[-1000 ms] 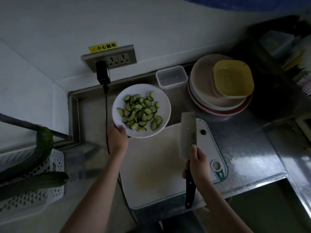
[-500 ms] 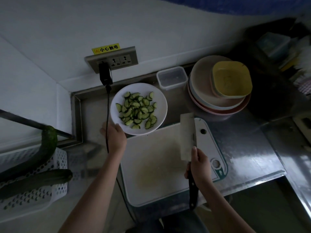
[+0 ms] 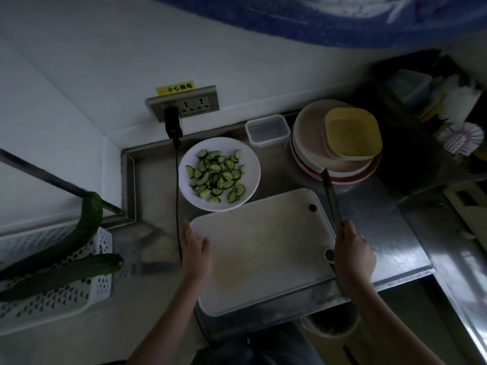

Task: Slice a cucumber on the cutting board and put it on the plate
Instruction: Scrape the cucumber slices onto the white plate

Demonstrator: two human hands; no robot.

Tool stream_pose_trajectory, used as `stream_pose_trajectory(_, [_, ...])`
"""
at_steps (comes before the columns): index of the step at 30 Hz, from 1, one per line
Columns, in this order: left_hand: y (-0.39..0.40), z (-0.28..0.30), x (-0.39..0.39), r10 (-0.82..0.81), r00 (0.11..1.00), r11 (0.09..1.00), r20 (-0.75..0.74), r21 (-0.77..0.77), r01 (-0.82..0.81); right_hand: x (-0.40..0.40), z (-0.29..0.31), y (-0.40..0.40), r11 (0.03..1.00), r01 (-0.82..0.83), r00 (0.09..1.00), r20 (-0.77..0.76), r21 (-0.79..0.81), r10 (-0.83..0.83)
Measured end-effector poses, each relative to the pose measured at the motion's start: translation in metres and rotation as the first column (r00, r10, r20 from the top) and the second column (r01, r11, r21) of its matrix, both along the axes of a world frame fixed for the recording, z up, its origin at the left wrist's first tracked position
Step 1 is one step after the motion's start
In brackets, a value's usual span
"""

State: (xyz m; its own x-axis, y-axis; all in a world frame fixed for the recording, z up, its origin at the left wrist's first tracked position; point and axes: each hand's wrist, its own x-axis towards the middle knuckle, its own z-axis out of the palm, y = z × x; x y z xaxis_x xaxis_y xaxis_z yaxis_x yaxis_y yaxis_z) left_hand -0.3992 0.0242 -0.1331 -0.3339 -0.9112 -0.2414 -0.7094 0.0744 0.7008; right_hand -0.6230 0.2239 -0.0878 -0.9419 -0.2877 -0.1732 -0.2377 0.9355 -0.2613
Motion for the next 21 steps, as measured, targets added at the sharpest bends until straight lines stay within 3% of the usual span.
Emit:
stream_pose_trajectory(5, [0.009, -0.007, 0.002, -0.025, 0.997, 1.000, -0.069, 0.001, 0.025, 0.003, -0.003, 0.006, 1.000, -0.026, 0.999, -0.035, 0.014, 0.026])
stream_pose_trajectory(10, [0.020, -0.017, -0.004, -0.127, 0.991, 0.991, -0.046, -0.045, 0.125, -0.001, -0.008, 0.012, 0.986, -0.127, 0.992, -0.005, 0.106, 0.129])
stream_pose_trajectory(15, [0.018, -0.019, -0.004, -0.111, 0.993, 0.994, -0.050, -0.016, 0.111, 0.000, -0.010, 0.016, 0.971, -0.190, 0.982, 0.015, 0.141, 0.190])
stream_pose_trajectory(21, [0.036, -0.018, 0.016, -0.126, 0.989, 0.992, -0.081, -0.006, 0.126, -0.010, -0.008, 0.021, 0.983, -0.165, 0.986, -0.012, 0.083, 0.167])
